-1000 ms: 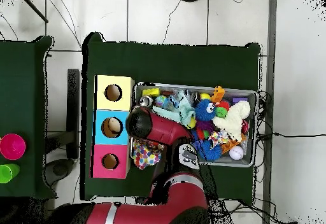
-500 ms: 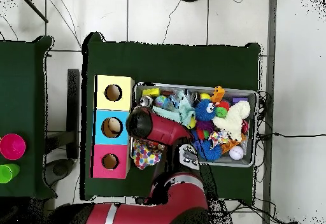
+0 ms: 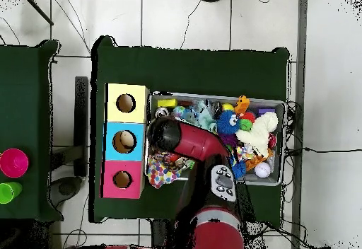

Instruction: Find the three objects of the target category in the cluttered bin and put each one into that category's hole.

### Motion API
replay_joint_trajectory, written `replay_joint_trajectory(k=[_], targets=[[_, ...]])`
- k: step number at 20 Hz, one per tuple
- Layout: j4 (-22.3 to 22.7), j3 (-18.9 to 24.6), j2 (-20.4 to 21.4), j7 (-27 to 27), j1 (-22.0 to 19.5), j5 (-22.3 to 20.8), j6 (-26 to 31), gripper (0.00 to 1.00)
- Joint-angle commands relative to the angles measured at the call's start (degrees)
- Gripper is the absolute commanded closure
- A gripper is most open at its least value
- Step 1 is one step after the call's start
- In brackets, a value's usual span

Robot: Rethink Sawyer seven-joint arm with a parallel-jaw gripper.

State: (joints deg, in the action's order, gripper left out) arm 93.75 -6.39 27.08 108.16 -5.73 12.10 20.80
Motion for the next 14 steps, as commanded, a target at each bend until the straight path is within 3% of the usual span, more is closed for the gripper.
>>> replay_joint_trajectory(k=[1,8,14], targets=[[-3.52,1.3,6.51,-1.83,-5.94,-4.13,9.29,1.0],[-3.17,3.25,8.34,-2.39,-9.07,-6.01,10.81,1.0],[-1.0,2.83,11.42,0.23,-8.49,-6.97,12.48,1.0]])
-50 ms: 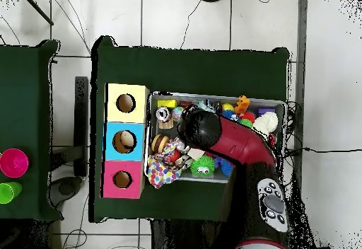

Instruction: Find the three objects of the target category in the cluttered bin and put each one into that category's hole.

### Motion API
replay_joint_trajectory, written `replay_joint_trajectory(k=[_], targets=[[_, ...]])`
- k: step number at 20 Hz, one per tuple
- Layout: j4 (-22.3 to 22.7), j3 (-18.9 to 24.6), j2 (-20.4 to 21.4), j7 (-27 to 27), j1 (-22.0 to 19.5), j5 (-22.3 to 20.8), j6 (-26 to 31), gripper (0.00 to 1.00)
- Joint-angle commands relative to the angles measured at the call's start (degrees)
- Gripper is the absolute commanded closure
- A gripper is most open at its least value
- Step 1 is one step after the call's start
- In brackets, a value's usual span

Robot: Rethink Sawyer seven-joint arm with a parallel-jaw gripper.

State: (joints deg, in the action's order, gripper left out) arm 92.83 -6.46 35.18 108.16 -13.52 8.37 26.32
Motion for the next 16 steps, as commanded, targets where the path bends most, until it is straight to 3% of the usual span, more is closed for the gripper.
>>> replay_joint_trajectory(k=[1,10,16], targets=[[0.34,2.8,3.9,0.67,-0.47,-3.29,7.28,1.0],[1.62,0.93,6.99,4.79,2.16,-2.15,11.54,1.0],[4.75,0.24,9.05,8.2,3.86,-0.24,12.44,1.0]])
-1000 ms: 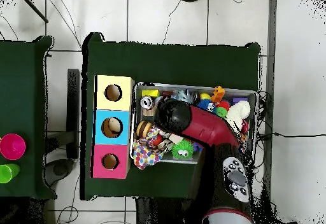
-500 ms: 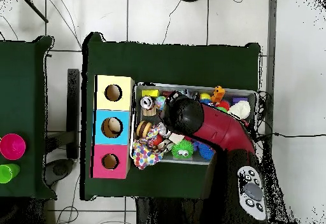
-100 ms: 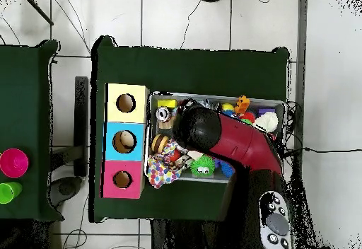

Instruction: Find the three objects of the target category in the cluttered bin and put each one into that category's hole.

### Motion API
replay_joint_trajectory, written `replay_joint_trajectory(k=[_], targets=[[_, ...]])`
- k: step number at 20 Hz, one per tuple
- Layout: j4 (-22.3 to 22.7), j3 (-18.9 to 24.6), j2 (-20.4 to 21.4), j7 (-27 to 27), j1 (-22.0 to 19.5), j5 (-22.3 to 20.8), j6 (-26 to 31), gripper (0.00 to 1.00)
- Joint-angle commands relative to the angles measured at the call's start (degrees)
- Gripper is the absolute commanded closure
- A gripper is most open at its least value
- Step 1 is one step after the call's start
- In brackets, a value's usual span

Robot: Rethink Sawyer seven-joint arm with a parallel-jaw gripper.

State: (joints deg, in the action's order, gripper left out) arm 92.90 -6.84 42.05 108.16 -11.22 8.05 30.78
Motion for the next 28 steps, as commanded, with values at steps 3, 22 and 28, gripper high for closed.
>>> replay_joint_trajectory(k=[3,22,28], targets=[[5.67,0.18,2.58,9.46,2.3,0.55,7.8,1.0],[17.26,-0.35,7.44,11.69,7.97,2.47,0.26,1.0],[21.18,0.76,8.16,11.35,8.82,2.8,-4.16,1.0]])
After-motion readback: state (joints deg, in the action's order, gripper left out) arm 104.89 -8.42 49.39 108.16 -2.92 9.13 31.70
